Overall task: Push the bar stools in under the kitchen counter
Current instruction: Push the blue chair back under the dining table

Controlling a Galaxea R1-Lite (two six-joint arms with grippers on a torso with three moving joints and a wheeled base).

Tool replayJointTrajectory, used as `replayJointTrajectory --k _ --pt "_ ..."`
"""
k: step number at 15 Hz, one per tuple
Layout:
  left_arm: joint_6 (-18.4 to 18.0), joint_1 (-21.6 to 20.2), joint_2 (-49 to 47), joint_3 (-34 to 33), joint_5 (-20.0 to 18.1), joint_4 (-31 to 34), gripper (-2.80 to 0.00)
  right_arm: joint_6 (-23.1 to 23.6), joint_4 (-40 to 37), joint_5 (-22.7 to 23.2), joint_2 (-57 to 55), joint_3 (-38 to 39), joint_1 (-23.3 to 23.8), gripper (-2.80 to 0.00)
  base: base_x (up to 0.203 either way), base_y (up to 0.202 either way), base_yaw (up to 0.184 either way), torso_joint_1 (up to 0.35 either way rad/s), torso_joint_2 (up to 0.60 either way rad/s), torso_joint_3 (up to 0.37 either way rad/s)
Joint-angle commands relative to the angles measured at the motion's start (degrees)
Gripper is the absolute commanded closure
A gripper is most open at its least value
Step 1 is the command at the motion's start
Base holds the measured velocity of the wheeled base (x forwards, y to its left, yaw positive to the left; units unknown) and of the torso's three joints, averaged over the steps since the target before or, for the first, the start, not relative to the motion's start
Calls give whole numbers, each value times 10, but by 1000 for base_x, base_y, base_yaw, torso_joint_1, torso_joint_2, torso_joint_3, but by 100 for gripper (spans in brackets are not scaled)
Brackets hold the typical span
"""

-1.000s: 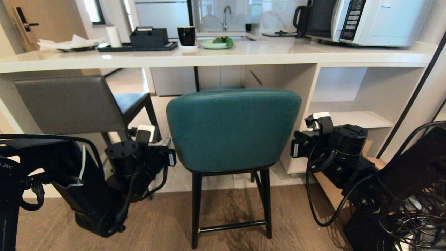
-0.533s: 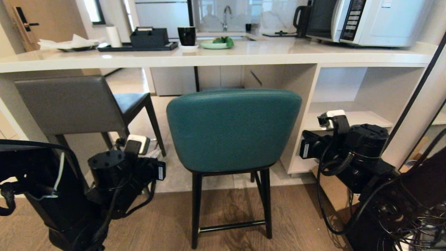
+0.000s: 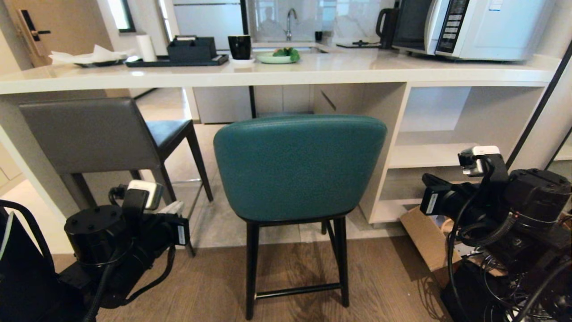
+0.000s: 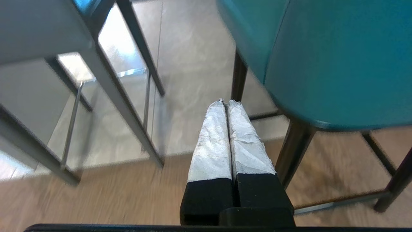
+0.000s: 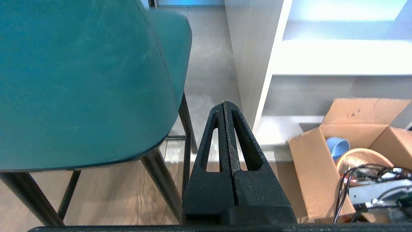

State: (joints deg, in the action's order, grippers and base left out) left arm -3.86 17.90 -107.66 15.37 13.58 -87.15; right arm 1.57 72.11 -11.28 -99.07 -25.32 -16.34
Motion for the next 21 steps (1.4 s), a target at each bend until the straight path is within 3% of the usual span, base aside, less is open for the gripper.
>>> replayJointTrajectory --k 1,6,9,14,21 --pt "-1 0 18 -3 1 -5 0 2 4 -1 20 5 0 0 66 0 1 -11 2 11" --pt "0 1 21 -2 0 -5 0 2 4 -1 21 10 0 0 189 0 1 1 3 3" --pt "5 22 24 -7 2 -5 0 1 5 -1 23 19 -1 0 188 0 1 1 4 1" --pt "14 110 49 -76 87 -5 0 2 4 1 21 31 -29 0 26 0 0 2 1 0" --pt "17 126 0 20 94 -5 0 4 2 -1 -64 -46 -43 0 0 0 0 0 0 0"
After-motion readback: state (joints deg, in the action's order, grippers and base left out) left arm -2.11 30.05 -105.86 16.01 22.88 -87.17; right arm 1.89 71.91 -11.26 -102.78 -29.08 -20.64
